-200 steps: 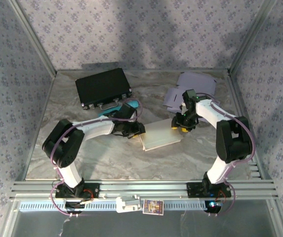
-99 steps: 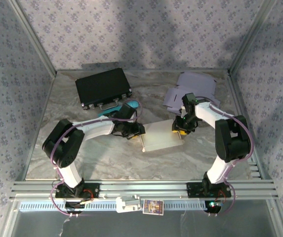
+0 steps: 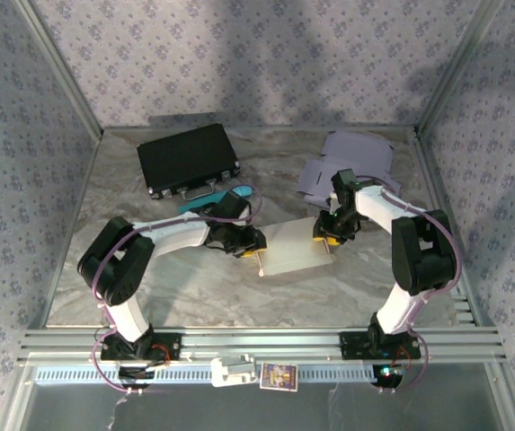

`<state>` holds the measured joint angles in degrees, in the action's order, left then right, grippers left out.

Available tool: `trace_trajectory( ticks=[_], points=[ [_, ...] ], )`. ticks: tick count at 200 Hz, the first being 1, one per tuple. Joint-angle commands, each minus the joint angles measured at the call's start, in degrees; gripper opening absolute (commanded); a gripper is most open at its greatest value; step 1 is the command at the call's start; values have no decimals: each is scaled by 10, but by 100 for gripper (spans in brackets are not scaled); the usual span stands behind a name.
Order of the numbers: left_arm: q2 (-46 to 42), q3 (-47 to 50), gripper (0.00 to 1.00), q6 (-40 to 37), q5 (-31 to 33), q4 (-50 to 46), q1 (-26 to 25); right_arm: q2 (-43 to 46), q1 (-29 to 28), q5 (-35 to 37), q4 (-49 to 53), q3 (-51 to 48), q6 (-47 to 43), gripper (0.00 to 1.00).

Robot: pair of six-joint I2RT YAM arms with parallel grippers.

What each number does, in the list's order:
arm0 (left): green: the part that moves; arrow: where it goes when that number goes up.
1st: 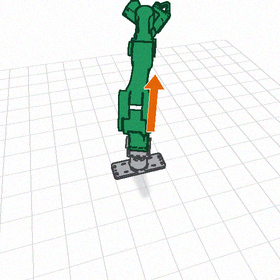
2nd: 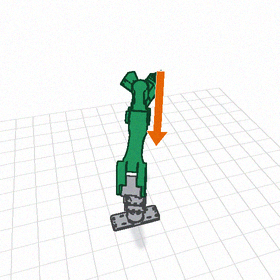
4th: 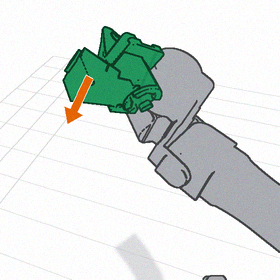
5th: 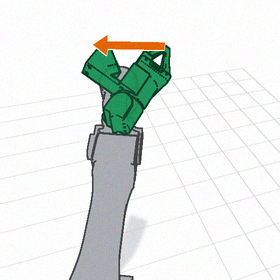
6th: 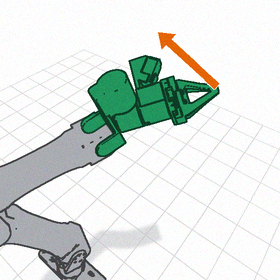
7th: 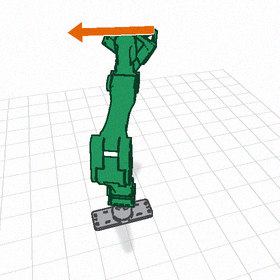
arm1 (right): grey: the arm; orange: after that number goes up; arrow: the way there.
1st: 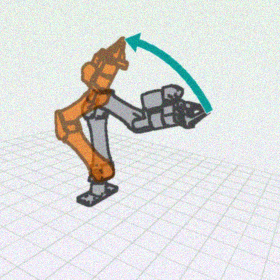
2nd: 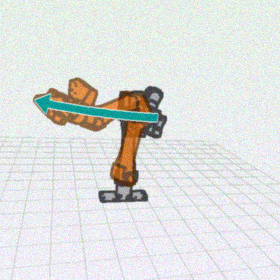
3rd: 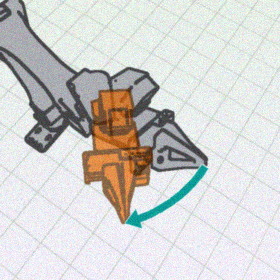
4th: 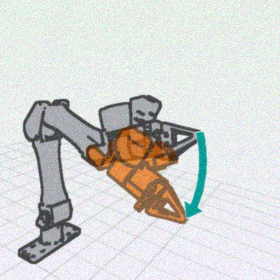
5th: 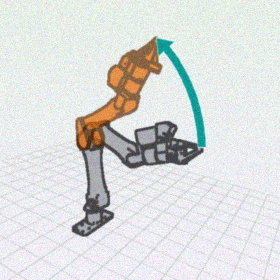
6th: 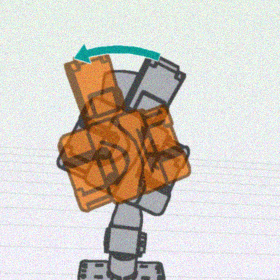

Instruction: Fold the paper box

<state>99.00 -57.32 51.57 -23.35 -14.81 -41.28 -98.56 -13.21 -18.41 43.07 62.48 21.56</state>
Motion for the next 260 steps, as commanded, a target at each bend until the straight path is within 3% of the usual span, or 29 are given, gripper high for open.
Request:
trace_trajectory(
  ticks=[1,66,174,260],
  points=[
    [5,1,37,-4,-6,-3,-3,0,0,-10,12,-6,3,37],
    [25,-2,26,-3,-1,16,-4,-4,1,-56,2,-8,-11,38],
    [10,8,12,-31,3,7,12,4,-45,-78,-14,-9,17,12],
    [0,19,6,-50,11,-8,25,-13,-49,-106,-11,9,2,10]
  ],
)
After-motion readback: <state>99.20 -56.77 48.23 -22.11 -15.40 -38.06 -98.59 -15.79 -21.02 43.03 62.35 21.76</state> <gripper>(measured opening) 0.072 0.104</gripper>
